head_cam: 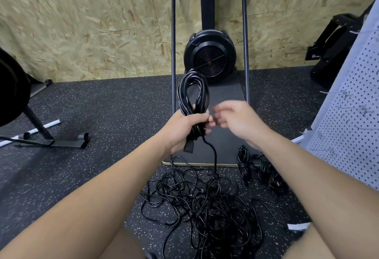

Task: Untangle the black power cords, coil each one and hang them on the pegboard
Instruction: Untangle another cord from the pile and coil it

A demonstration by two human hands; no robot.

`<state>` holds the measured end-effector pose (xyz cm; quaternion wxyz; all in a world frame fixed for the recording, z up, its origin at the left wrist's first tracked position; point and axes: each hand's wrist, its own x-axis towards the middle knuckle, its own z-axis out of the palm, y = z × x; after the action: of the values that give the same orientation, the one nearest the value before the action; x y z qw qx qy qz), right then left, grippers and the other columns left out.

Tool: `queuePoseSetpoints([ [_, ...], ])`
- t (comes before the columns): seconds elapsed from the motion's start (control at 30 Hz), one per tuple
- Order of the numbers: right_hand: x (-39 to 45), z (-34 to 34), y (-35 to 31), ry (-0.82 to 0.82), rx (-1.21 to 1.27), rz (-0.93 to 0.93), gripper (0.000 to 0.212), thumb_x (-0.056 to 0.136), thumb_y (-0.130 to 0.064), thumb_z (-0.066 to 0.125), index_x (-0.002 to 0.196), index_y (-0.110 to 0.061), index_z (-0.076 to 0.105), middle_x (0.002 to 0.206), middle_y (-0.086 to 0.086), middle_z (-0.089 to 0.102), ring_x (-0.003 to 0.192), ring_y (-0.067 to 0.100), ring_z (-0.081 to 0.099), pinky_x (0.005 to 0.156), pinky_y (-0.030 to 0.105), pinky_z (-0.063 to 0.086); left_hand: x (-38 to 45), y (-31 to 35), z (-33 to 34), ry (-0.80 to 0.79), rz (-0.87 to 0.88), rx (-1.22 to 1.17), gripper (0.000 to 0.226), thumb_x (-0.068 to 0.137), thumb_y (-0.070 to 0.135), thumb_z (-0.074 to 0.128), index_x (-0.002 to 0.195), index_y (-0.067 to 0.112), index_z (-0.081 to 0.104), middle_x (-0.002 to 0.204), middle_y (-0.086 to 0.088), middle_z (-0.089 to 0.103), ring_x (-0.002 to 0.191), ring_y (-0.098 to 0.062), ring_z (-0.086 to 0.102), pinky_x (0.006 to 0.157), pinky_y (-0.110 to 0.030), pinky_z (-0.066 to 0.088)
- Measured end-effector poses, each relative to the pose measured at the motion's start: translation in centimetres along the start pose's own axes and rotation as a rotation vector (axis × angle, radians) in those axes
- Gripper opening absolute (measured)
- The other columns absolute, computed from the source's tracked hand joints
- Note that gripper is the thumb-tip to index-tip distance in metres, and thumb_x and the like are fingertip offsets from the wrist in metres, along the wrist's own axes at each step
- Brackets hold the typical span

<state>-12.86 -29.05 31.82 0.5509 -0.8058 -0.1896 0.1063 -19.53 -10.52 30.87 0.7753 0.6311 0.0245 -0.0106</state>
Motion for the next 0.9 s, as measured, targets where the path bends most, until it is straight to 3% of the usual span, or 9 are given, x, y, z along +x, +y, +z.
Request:
queuePoseSetpoints([
  [0.1, -0.8, 1.3, 2.0, -0.457, -0.384, 0.131, 0.043, 0.095, -0.007, 0.073, 0.135, -0.024, 0.071, 0.129, 0.004, 0.077, 0.122, 0.03, 0.072, 0.109, 0.05, 0.057, 0.4, 0.2, 0.1, 0.061, 0.016, -0.118, 0.007, 0.105, -0.004, 0.061, 0.108, 0.002, 0.061, 0.084, -0.011, 0.065, 0.075, -0.025, 0.07, 0.089, -0.052, 0.067],
  [0.17, -1.8, 2.2, 2.4, -0.675, -0.537, 0.179, 0.071, 0.092, -0.023, 0.086, 0.154, -0.024, 0.053, 0.141, 0.0, 0.068, 0.125, 0.022, 0.067, 0.098, 0.032, 0.054, 0.6, 0.3, 0.0, 0.12, 0.058, -0.099, 0.007, 0.105, 0.0, 0.062, 0.109, 0.004, 0.06, 0.079, -0.008, 0.061, 0.065, -0.019, 0.059, 0.076, -0.042, 0.065],
  [0.23, -2.3, 3.1, 2.7, -0.733, -0.561, 0.181, 0.065, 0.09, -0.033, 0.09, 0.144, -0.021, 0.058, 0.124, -0.006, 0.072, 0.108, 0.013, 0.069, 0.081, 0.025, 0.049, 0.8, 0.3, -0.3, 0.181, 0.107, -0.075, 0.007, 0.103, 0.004, 0.065, 0.108, 0.006, 0.06, 0.076, -0.006, 0.059, 0.064, -0.018, 0.054, 0.064, -0.034, 0.057],
  [0.33, -1.5, 3.5, 2.9, -0.612, -0.516, 0.146, 0.033, 0.092, -0.027, 0.088, 0.119, -0.014, 0.073, 0.094, -0.004, 0.077, 0.078, 0.011, 0.064, 0.071, 0.029, 0.046, 1.2, 0.5, -1.2, 0.273, 0.158, -0.056, 0.006, 0.105, 0.006, 0.065, 0.102, 0.008, 0.06, 0.077, -0.005, 0.056, 0.066, -0.019, 0.052, 0.06, -0.032, 0.05],
  [0.43, -0.7, 2.6, 2.8, -0.457, -0.439, 0.139, 0.012, 0.095, -0.019, 0.082, 0.102, -0.011, 0.075, 0.089, 0.004, 0.083, 0.081, 0.022, 0.072, 0.082, 0.036, 0.053, 1.3, 1.0, -2.7, 0.374, 0.178, -0.016, 0.017, 0.104, 0.013, 0.068, 0.09, 0.011, 0.059, 0.077, -0.007, 0.054, 0.066, -0.021, 0.052, 0.061, -0.035, 0.051],
  [0.5, -0.6, 1.6, 2.1, -0.38, -0.346, 0.125, 0.005, 0.099, -0.014, 0.074, 0.101, -0.009, 0.074, 0.083, 0.005, 0.083, 0.076, 0.015, 0.071, 0.084, 0.037, 0.052, 1.2, 1.1, -3.9, 0.421, 0.171, 0.096, 0.02, 0.1, 0.023, 0.071, 0.088, 0.012, 0.06, 0.075, -0.011, 0.054, 0.066, -0.026, 0.054, 0.062, -0.036, 0.046],
  [0.7, -0.6, -0.3, -1.5, -0.112, -0.327, -0.16, 0.021, 0.108, -0.025, 0.06, 0.093, -0.024, 0.074, 0.078, -0.006, 0.064, 0.059, 0.002, 0.052, 0.064, 0.028, 0.045, 0.8, 0.7, -4.6, 0.424, 0.107, 0.251, 0.028, 0.098, 0.031, 0.074, 0.085, 0.012, 0.058, 0.077, -0.014, 0.049, 0.07, -0.025, 0.049, 0.061, -0.033, 0.037],
  [0.8, -1.4, -0.1, -3.2, -0.131, -0.305, -0.297, 0.024, 0.111, -0.031, 0.057, 0.094, -0.027, 0.073, 0.073, -0.008, 0.059, 0.055, 0.003, 0.047, 0.056, 0.02, 0.034, 0.1, 1.0, -3.2, 0.276, 0.074, 0.297, 0.029, 0.105, 0.032, 0.071, 0.09, 0.01, 0.059, 0.075, -0.011, 0.051, 0.062, -0.024, 0.051, 0.055, -0.029, 0.039],
  [0.9, -1.6, -0.5, -3.8, -0.085, -0.193, -0.347, 0.03, 0.112, -0.036, 0.059, 0.091, -0.024, 0.076, 0.07, 0.006, 0.061, 0.049, 0.005, 0.04, 0.052, 0.023, 0.032, -0.5, 1.2, -1.7, 0.073, -0.064, 0.151, 0.04, 0.104, 0.058, 0.067, 0.101, 0.019, 0.072, 0.081, 0.0, 0.056, 0.065, -0.016, 0.051, 0.06, -0.03, 0.043],
])
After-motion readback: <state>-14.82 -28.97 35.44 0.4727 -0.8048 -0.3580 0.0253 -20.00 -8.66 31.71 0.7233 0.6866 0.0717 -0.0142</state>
